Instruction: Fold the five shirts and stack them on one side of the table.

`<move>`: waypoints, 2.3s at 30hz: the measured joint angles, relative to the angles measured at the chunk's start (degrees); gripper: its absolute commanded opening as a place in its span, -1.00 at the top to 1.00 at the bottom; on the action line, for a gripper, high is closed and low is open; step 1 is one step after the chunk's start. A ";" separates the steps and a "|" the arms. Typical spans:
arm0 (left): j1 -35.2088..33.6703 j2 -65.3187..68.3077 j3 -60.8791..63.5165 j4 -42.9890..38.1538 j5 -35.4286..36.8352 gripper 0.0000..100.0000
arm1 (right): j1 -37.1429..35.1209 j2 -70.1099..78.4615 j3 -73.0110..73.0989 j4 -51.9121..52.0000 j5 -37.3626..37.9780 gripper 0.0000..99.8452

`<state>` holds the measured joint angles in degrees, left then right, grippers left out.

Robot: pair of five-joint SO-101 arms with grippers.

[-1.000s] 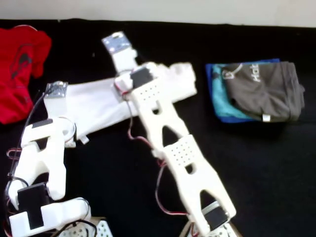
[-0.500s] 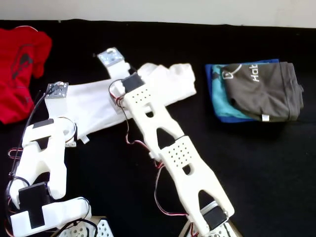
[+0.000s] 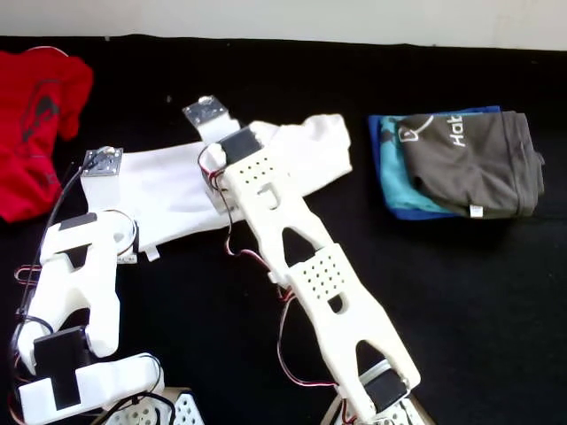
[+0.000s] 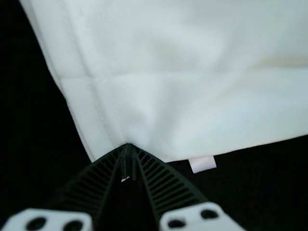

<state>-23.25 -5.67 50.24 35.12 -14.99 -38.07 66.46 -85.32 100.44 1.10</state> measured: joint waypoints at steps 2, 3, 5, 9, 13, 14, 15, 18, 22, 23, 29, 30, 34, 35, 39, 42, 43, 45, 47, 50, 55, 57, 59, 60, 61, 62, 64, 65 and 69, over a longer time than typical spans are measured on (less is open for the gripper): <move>0.00 0.00 0.00 0.00 0.00 0.98 | 0.00 -2.81 -3.96 0.09 0.00 0.94; 0.00 0.00 0.00 0.00 0.00 0.98 | 0.18 -4.22 -6.15 0.09 0.00 0.94; 0.00 0.00 0.00 0.00 0.00 0.98 | 1.58 -5.98 -8.53 0.09 0.00 0.94; 0.00 0.00 0.00 0.00 0.00 0.98 | 6.86 -3.78 -9.32 0.09 0.00 0.94; 0.00 0.00 0.00 0.00 0.00 0.98 | 10.11 4.84 -9.32 -2.11 0.00 0.94; 0.00 0.00 0.00 0.00 0.00 0.98 | 10.11 7.21 -9.32 -2.99 0.00 0.94; 0.00 0.00 0.00 0.00 0.00 0.98 | 10.02 9.23 -9.32 -4.04 0.00 0.94; 0.00 0.00 0.00 0.00 0.00 0.98 | 9.14 12.66 -9.32 -7.91 0.00 0.94; 0.00 0.00 0.00 0.00 0.00 0.98 | 7.47 13.01 -9.32 -11.43 0.00 0.94; 0.00 0.00 0.00 0.00 0.00 0.98 | 7.21 13.01 -9.32 -11.69 0.00 0.94; 0.00 0.00 0.00 0.00 0.00 0.98 | 7.56 10.73 -9.32 -8.79 0.00 0.94; 0.00 0.00 0.00 0.00 0.00 0.98 | 8.00 9.14 -9.32 -7.30 0.00 0.94; 0.00 0.00 0.00 0.00 0.00 0.98 | 9.93 0.79 -9.32 -1.05 0.00 0.94; 0.00 0.00 0.00 0.00 0.00 0.98 | 10.37 -1.14 -9.32 -0.53 0.00 0.94; 0.00 0.00 0.00 0.00 0.00 0.98 | 12.04 -8.79 -9.32 0.00 0.00 0.94; 0.00 0.00 0.00 0.00 0.00 0.98 | 12.22 -14.77 -9.32 0.09 0.00 0.94; 0.00 0.00 0.00 0.00 0.00 0.98 | 12.22 -16.79 -9.32 0.09 0.00 0.94; 0.00 0.00 0.00 0.00 0.00 0.98 | 12.22 -20.57 -9.32 0.18 0.00 0.94; 0.00 0.00 0.00 0.00 0.00 0.98 | 12.31 -23.82 -9.32 0.18 0.00 0.94; 0.00 0.00 0.00 0.00 0.00 0.98 | 13.63 -29.27 -6.24 0.18 0.00 0.94; 0.00 0.00 0.00 0.00 0.00 0.98 | 14.07 -43.16 14.07 0.18 0.62 0.94; 0.00 0.00 0.00 0.00 0.00 0.98 | 14.07 -49.93 25.05 0.18 0.97 0.94; 0.00 0.00 0.00 0.00 0.00 0.98 | 14.07 -56.26 36.31 0.18 0.97 0.94; 0.00 0.00 0.00 0.00 0.00 0.98 | 14.07 -59.16 41.76 0.18 1.05 0.94; 0.00 0.00 0.00 0.00 0.00 0.98 | 14.07 -61.63 47.30 0.09 1.14 0.94; 0.00 0.00 0.00 0.00 0.00 0.98 | 14.07 -63.91 52.57 -0.79 1.14 0.94; 0.00 0.00 0.00 0.00 0.00 0.98 | 14.68 -67.87 63.47 -3.87 1.14 0.94; 0.00 0.00 0.00 0.00 0.00 0.98 | 15.12 -69.63 68.84 -6.15 1.14 0.94; 0.00 0.00 0.00 0.00 0.00 0.98 | 17.58 -76.22 90.73 -17.67 1.14 0.94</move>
<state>-23.25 -5.67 50.24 35.12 -14.99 -20.48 -9.76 5.41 82.77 2.24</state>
